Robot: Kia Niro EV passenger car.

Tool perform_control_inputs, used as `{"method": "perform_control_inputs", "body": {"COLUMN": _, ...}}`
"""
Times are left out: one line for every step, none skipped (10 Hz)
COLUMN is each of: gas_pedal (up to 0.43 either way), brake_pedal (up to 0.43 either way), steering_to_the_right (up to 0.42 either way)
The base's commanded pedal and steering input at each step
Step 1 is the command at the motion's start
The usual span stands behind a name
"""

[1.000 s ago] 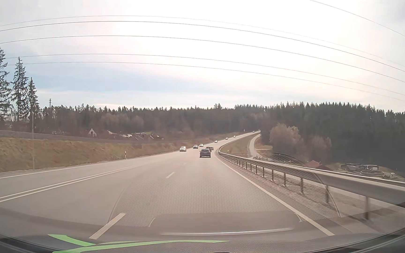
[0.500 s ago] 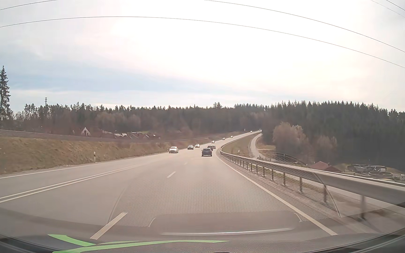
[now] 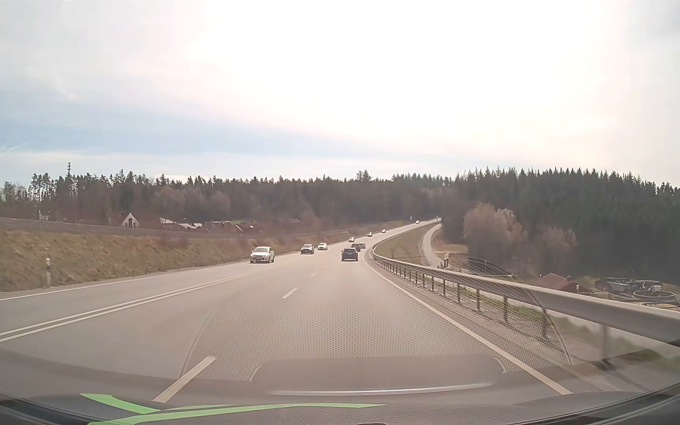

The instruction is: Follow the waypoints while adhering to traffic rules and regulations

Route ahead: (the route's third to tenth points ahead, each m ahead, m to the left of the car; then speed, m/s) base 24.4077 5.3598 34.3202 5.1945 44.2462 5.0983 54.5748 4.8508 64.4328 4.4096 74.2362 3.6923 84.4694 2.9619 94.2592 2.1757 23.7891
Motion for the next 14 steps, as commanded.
{"method": "perform_control_inputs", "body": {"gas_pedal": 0.098, "brake_pedal": 0.000, "steering_to_the_right": 0.005}}
{"method": "perform_control_inputs", "body": {"gas_pedal": 0.098, "brake_pedal": 0.000, "steering_to_the_right": 0.005}}
{"method": "perform_control_inputs", "body": {"gas_pedal": 0.110, "brake_pedal": 0.000, "steering_to_the_right": 0.005}}
{"method": "perform_control_inputs", "body": {"gas_pedal": 0.110, "brake_pedal": 0.000, "steering_to_the_right": 0.005}}
{"method": "perform_control_inputs", "body": {"gas_pedal": 0.118, "brake_pedal": 0.000, "steering_to_the_right": 0.005}}
{"method": "perform_control_inputs", "body": {"gas_pedal": 0.118, "brake_pedal": 0.000, "steering_to_the_right": 0.004}}
{"method": "perform_control_inputs", "body": {"gas_pedal": 0.118, "brake_pedal": 0.000, "steering_to_the_right": 0.004}}
{"method": "perform_control_inputs", "body": {"gas_pedal": 0.130, "brake_pedal": 0.000, "steering_to_the_right": 0.004}}
{"method": "perform_control_inputs", "body": {"gas_pedal": 0.130, "brake_pedal": 0.000, "steering_to_the_right": 0.004}}
{"method": "perform_control_inputs", "body": {"gas_pedal": 0.138, "brake_pedal": 0.000, "steering_to_the_right": 0.004}}
{"method": "perform_control_inputs", "body": {"gas_pedal": 0.138, "brake_pedal": 0.000, "steering_to_the_right": 0.004}}
{"method": "perform_control_inputs", "body": {"gas_pedal": 0.138, "brake_pedal": 0.000, "steering_to_the_right": 0.004}}
{"method": "perform_control_inputs", "body": {"gas_pedal": 0.138, "brake_pedal": 0.000, "steering_to_the_right": 0.004}}
{"method": "perform_control_inputs", "body": {"gas_pedal": 0.138, "brake_pedal": 0.000, "steering_to_the_right": 0.004}}
